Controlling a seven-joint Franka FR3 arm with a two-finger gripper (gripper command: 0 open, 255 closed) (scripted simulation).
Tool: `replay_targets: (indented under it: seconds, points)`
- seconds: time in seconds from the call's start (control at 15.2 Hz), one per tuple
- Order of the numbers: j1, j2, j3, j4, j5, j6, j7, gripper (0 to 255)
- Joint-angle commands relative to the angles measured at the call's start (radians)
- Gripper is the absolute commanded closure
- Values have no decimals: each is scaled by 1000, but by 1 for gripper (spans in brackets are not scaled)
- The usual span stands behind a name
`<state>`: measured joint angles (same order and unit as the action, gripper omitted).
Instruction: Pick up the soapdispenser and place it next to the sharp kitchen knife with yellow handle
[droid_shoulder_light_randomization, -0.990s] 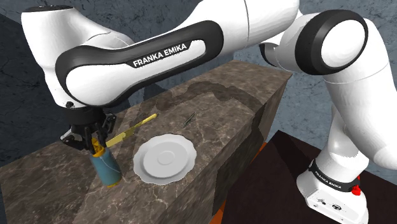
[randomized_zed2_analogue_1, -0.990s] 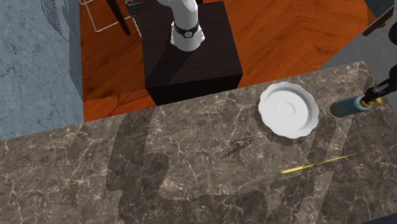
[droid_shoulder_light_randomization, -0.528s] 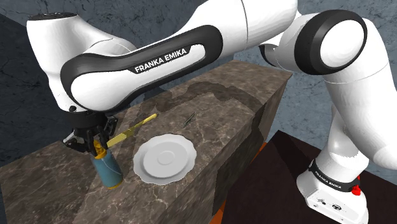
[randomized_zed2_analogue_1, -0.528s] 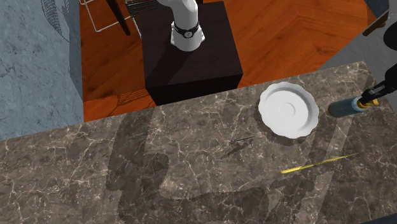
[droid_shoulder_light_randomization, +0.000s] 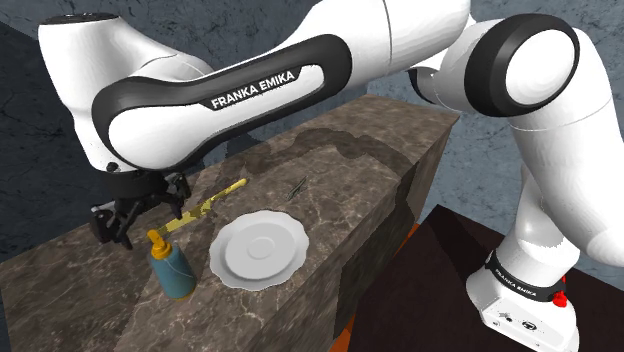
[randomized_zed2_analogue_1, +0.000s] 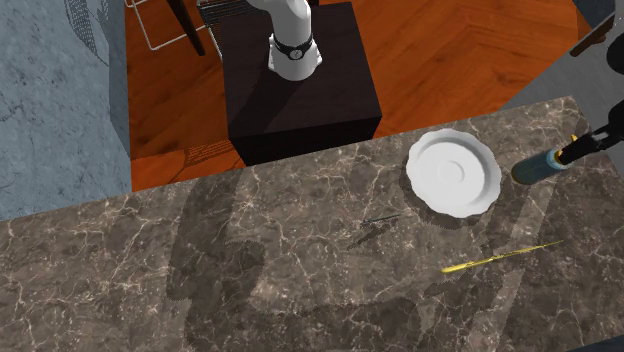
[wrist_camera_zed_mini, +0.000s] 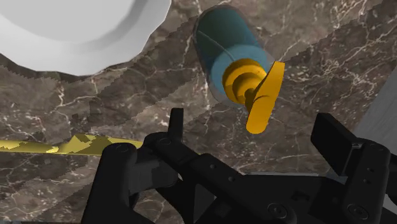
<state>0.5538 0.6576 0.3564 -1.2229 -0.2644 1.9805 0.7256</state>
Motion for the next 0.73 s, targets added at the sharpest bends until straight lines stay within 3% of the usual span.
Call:
replay_targets:
  seconds: [0.0, 0.13, 0.66]
  points:
    - [0, -19, 4, 19, 6, -37, -4, 0]
    - [1, -36, 8, 51, 13, -85, -9, 0]
    - [1, -36, 8, 51, 13, -85, -9, 0]
